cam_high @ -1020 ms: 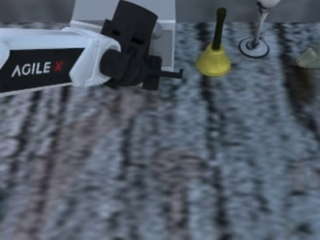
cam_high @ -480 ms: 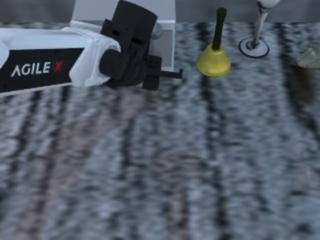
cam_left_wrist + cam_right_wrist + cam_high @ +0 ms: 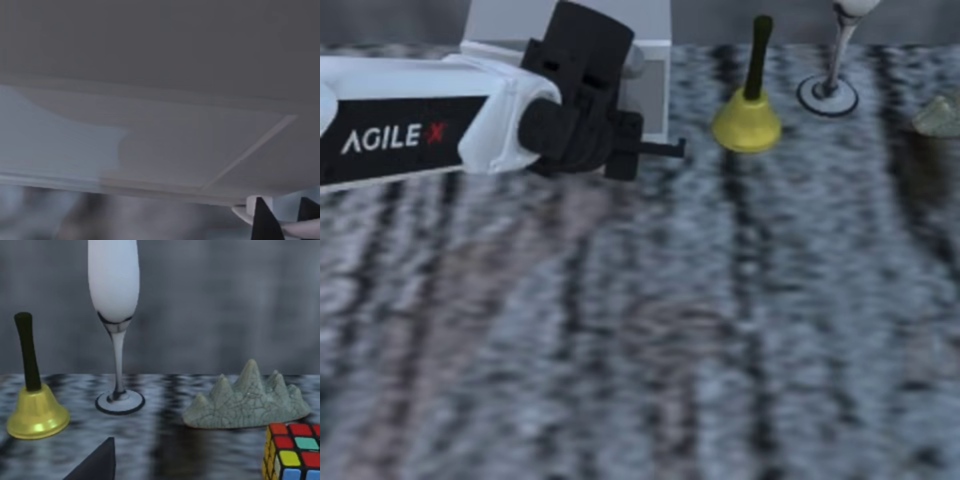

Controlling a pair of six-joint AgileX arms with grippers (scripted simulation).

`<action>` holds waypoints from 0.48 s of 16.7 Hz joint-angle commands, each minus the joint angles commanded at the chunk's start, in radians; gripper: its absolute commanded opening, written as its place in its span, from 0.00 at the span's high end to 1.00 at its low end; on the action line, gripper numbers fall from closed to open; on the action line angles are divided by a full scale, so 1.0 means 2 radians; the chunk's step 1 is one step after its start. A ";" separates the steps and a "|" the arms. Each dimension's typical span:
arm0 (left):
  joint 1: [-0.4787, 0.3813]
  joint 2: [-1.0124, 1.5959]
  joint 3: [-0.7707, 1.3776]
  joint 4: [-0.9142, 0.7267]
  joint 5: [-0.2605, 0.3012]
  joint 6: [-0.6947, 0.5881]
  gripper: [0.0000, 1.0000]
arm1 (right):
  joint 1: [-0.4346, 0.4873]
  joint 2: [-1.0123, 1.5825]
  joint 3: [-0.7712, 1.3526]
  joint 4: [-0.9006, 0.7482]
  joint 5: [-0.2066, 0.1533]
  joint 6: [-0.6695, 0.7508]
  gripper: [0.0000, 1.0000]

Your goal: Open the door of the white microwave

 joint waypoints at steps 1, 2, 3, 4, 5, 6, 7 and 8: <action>0.002 -0.002 -0.004 0.001 0.002 0.004 1.00 | 0.000 0.000 0.000 0.000 0.000 0.000 0.00; 0.003 -0.005 -0.008 0.003 0.005 0.008 1.00 | 0.000 0.000 0.000 0.000 0.000 0.000 0.00; 0.005 -0.008 -0.012 0.005 0.008 0.012 1.00 | 0.000 0.000 0.000 0.000 0.000 0.000 0.00; 0.007 -0.011 -0.015 0.008 0.010 0.016 1.00 | 0.000 0.000 0.000 0.000 0.000 0.000 0.00; 0.008 -0.014 -0.019 0.010 0.014 0.021 1.00 | 0.000 0.000 0.000 0.000 0.000 0.000 0.00; 0.010 -0.017 -0.024 0.011 0.017 0.026 1.00 | 0.000 0.000 0.000 0.000 0.000 0.000 0.00; 0.011 -0.018 -0.027 0.012 0.019 0.029 1.00 | 0.000 0.000 0.000 0.000 0.000 0.000 0.00; 0.011 -0.018 -0.028 0.013 0.019 0.030 1.00 | 0.000 0.000 0.000 0.000 0.000 0.000 0.00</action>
